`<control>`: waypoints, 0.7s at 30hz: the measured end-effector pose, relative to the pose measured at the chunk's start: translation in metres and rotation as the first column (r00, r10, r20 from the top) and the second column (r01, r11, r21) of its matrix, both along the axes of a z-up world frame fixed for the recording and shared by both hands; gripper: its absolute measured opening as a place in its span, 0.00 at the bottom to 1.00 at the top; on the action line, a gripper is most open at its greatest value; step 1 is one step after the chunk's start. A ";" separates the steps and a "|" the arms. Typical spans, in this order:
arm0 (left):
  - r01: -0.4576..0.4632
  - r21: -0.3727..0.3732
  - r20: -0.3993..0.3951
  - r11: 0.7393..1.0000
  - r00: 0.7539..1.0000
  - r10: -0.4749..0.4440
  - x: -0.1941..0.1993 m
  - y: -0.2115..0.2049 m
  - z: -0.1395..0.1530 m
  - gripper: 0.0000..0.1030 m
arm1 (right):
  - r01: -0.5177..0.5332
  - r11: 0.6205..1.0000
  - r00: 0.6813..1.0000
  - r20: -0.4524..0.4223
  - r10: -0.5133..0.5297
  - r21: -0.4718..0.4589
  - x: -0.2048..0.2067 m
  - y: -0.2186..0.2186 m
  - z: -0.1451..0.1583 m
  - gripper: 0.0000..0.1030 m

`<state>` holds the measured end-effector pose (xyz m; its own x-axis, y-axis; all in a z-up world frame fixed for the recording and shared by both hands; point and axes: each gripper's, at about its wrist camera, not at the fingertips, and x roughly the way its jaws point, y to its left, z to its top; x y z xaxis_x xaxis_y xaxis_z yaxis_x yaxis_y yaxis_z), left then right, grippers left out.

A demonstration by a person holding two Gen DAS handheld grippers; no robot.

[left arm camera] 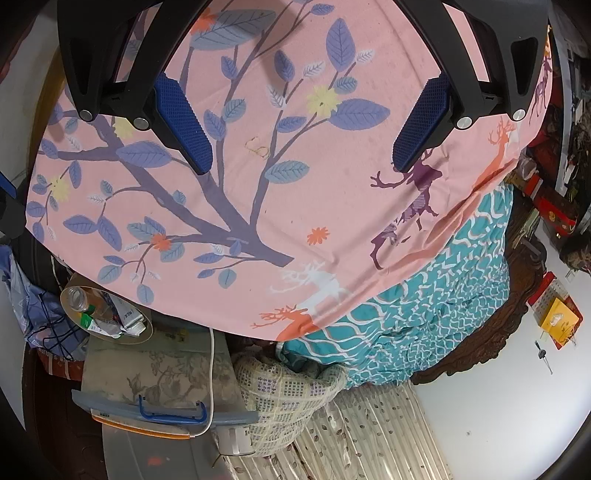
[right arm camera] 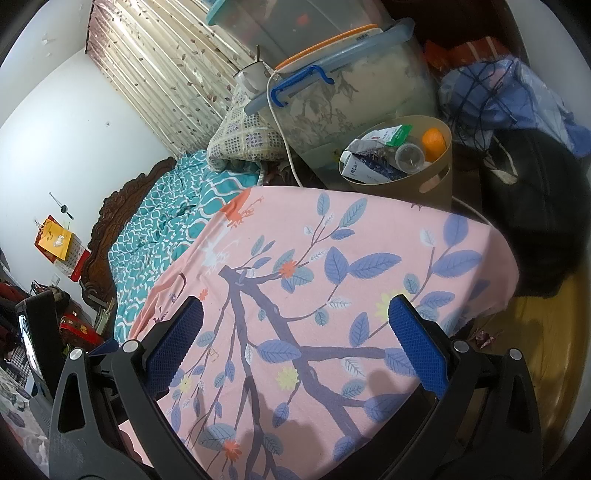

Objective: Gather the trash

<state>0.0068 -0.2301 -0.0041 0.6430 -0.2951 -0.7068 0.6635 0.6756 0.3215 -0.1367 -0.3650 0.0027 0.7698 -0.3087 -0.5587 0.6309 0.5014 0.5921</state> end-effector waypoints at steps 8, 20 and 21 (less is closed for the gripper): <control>0.003 0.002 0.000 1.000 1.000 -0.003 0.001 0.001 0.000 0.92 | -0.001 1.000 1.000 0.000 0.001 0.001 0.000 -0.001 0.000 0.96; 0.006 0.005 0.000 1.000 1.000 -0.006 -0.001 -0.002 0.000 0.92 | -0.001 1.000 1.000 0.000 0.001 0.001 -0.001 -0.002 0.000 0.96; 0.007 0.006 0.000 1.000 1.000 -0.007 0.000 -0.001 -0.001 0.92 | 0.000 1.000 1.000 0.000 0.000 0.002 0.000 -0.002 0.000 0.96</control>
